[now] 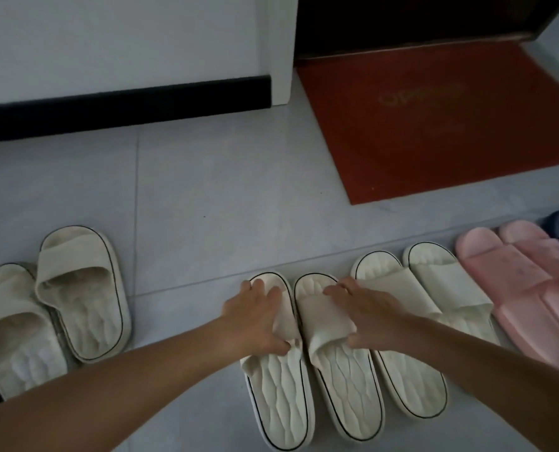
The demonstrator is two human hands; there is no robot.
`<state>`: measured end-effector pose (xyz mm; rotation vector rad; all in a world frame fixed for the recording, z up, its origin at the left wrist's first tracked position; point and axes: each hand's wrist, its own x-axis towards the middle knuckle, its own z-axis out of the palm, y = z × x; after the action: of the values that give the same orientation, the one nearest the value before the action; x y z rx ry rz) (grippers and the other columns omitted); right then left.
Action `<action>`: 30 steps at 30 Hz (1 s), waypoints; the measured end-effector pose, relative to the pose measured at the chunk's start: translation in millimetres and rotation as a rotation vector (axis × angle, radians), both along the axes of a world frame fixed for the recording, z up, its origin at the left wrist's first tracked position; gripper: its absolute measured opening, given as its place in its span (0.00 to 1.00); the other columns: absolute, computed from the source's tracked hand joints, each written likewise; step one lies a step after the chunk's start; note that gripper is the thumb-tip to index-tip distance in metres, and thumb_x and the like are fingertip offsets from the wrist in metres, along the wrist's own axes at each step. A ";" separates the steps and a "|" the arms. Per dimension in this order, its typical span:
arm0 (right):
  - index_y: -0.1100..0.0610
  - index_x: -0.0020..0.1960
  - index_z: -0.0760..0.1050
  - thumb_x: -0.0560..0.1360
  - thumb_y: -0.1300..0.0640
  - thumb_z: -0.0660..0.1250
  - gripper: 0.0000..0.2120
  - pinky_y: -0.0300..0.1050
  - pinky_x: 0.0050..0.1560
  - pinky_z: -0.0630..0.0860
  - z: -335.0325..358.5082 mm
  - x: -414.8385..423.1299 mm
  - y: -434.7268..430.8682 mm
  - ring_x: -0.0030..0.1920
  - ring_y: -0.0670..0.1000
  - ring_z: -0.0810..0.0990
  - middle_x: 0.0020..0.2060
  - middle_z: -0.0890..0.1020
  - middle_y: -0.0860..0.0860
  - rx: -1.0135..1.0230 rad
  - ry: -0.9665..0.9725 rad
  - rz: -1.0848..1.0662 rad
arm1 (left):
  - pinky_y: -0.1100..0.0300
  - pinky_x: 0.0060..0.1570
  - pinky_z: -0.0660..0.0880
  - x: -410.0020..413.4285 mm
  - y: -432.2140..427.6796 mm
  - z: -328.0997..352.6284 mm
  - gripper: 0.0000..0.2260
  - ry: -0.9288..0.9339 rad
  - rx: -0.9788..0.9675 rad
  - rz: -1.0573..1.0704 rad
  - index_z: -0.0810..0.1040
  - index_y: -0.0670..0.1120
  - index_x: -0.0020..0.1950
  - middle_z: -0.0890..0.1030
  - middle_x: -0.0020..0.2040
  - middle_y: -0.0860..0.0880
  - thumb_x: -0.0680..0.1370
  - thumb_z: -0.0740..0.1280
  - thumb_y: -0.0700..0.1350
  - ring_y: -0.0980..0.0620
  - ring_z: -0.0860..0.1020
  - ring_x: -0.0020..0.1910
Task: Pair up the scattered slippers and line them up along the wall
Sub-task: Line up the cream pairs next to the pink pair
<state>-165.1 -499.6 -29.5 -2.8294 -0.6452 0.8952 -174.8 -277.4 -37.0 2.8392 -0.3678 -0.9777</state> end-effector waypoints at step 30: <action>0.44 0.68 0.57 0.65 0.49 0.69 0.36 0.46 0.45 0.72 -2.2 10.6 9.2 0.56 0.54 0.76 0.62 0.63 0.47 -0.063 0.032 0.000 | 0.52 0.48 0.69 -0.4 -5.8 -5.8 0.34 0.000 -0.088 0.045 0.66 0.48 0.57 0.68 0.57 0.47 0.62 0.68 0.68 0.45 0.65 0.60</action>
<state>-154.6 -490.4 -31.7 -2.8634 -0.6248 0.9751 -175.2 -283.2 -42.8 2.7560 -0.3367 -0.9296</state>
